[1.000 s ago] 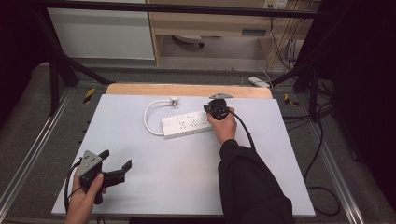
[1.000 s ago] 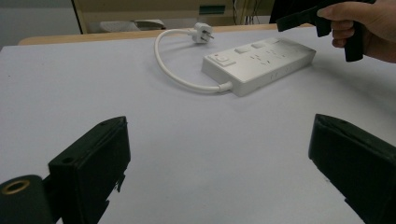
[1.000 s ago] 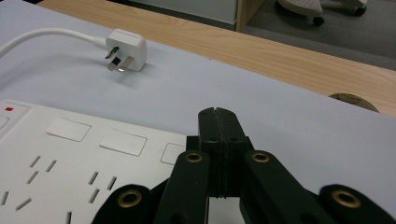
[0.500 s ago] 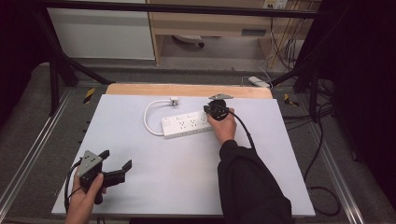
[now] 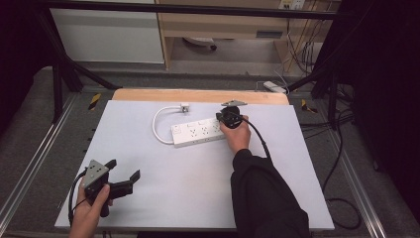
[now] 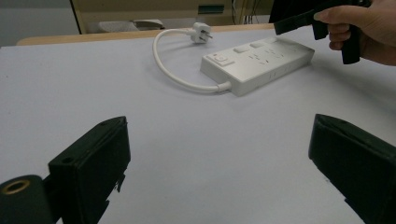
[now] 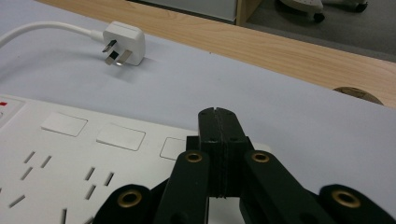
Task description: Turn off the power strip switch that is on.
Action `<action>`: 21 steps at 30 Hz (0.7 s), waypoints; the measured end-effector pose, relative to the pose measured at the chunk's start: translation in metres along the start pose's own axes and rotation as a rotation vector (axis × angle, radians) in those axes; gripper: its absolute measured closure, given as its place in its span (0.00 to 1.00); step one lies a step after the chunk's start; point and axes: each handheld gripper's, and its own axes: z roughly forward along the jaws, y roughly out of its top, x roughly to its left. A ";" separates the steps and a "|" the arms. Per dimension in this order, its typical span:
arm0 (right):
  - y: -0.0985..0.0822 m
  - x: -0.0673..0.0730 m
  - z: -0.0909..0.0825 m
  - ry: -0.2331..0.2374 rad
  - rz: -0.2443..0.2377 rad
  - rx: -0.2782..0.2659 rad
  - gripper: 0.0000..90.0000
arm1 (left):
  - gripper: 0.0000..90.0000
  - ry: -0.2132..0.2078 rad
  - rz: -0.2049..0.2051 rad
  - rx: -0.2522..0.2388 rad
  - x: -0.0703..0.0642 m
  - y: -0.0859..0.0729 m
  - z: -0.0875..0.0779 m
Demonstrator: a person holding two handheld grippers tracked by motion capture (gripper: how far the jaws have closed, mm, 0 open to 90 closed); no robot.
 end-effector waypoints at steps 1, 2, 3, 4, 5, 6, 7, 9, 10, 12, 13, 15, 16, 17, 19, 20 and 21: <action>0.000 0.000 0.000 0.000 0.000 0.000 1.00 | 0.06 0.000 0.000 0.000 0.000 0.000 0.000; 0.000 0.000 0.000 -0.001 0.001 0.000 1.00 | 0.06 0.000 0.000 0.000 0.000 0.000 0.000; 0.000 -0.001 0.000 -0.002 0.003 0.000 1.00 | 0.06 -0.001 0.000 0.000 0.000 0.000 0.000; -0.001 -0.001 0.000 -0.003 0.003 0.001 1.00 | 0.06 -0.002 -0.001 0.000 0.000 0.000 0.000; -0.001 -0.001 0.000 -0.001 0.006 -0.001 1.00 | 0.06 -0.002 0.000 0.000 0.000 0.000 0.000; -0.002 -0.001 0.000 -0.002 0.007 -0.004 1.00 | 0.06 -0.002 0.000 0.000 0.000 0.000 0.000; -0.002 -0.002 0.000 -0.003 0.010 0.000 1.00 | 0.06 -0.002 -0.001 0.000 0.000 0.000 0.000; -0.004 -0.002 0.000 -0.003 0.013 -0.001 1.00 | 0.06 -0.002 -0.002 0.001 0.000 0.000 0.000; -0.005 -0.002 0.000 -0.003 0.012 0.001 1.00 | 0.06 -0.001 0.000 0.000 0.000 0.000 0.000; -0.005 -0.002 0.000 -0.002 0.011 0.003 1.00 | 0.06 -0.002 0.000 0.001 0.000 0.000 0.000; -0.005 -0.002 0.000 -0.002 0.011 0.002 1.00 | 0.06 -0.003 -0.001 0.001 0.000 0.000 0.000; -0.005 -0.002 0.000 0.002 0.016 0.001 1.00 | 0.06 -0.002 -0.001 0.001 0.000 0.000 0.000; -0.005 -0.001 0.000 0.003 0.017 -0.001 1.00 | 0.06 -0.003 -0.002 0.001 0.000 0.000 0.000; -0.005 0.000 0.000 0.004 0.015 -0.002 1.00 | 0.06 -0.003 -0.002 0.001 0.000 0.000 0.000; -0.004 0.002 0.001 0.008 0.016 -0.006 1.00 | 0.06 -0.002 -0.003 0.001 0.000 0.000 0.001; -0.003 0.003 0.001 0.011 0.014 -0.004 1.00 | 0.06 -0.002 -0.003 0.000 0.000 0.000 0.001; -0.003 0.003 0.001 0.011 0.014 -0.004 1.00 | 0.06 -0.002 -0.002 0.000 0.000 0.000 0.001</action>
